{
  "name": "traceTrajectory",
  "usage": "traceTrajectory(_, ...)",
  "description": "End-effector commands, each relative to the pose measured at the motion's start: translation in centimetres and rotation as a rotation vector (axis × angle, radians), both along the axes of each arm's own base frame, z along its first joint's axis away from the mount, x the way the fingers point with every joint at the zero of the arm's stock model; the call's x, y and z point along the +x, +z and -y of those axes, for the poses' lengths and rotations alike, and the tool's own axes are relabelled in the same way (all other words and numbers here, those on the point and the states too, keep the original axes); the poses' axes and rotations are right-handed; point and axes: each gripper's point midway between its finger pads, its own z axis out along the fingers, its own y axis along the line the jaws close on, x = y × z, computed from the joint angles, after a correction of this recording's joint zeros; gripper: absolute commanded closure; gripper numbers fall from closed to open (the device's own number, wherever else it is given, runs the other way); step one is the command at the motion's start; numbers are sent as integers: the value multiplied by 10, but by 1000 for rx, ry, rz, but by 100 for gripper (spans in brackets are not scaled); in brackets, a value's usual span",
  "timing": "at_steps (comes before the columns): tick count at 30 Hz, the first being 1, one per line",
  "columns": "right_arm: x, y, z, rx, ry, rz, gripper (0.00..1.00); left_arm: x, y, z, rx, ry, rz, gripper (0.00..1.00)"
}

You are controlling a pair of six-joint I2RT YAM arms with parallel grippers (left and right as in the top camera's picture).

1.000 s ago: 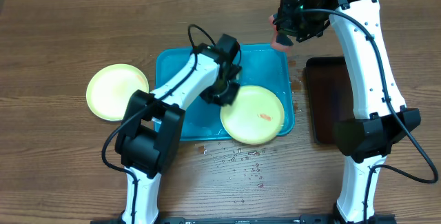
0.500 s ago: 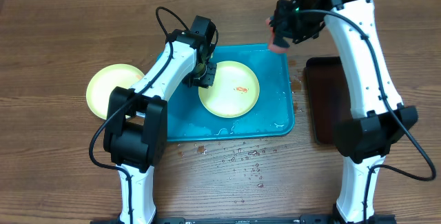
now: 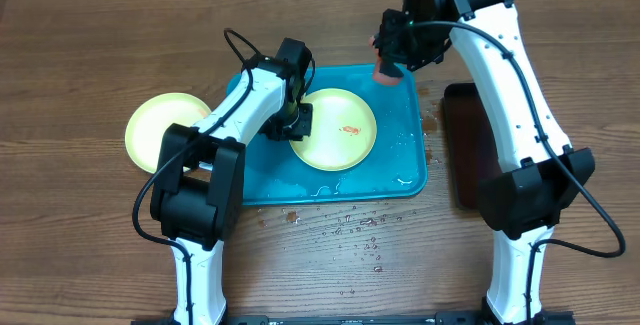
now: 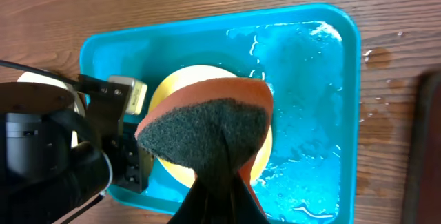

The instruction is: Clean dirty plates on tray and stack at the side

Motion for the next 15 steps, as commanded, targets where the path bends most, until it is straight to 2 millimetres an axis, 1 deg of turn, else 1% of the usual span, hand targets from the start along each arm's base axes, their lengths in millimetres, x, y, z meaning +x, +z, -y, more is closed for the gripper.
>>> traceTrajectory(1, -6, -5, -13, 9, 8, -11, 96, -6, -14, -7, 2, 61, -38, 87)
traceTrajectory(2, -7, -10, -16, 9, 8, -19, 96, -6, -15, -9, 0, 68, -37, 93)
traceTrajectory(3, -7, -15, -17, 7, 8, -28, 96, -4, -15, -11, -1, 74, -34, 96)
traceTrajectory(5, -9, -28, -20, 6, -7, -54, 96, -1, -15, -13, -14, 86, -29, 96)
traceTrajectory(9, -11, -55, -25, 0, -27, -91, 96, 1, -14, -11, -71, 97, -38, 96)
traceTrajectory(15, -17, -103, -27, -11, -53, -146, 96, 2, -14, -12, -82, 92, -37, 96)
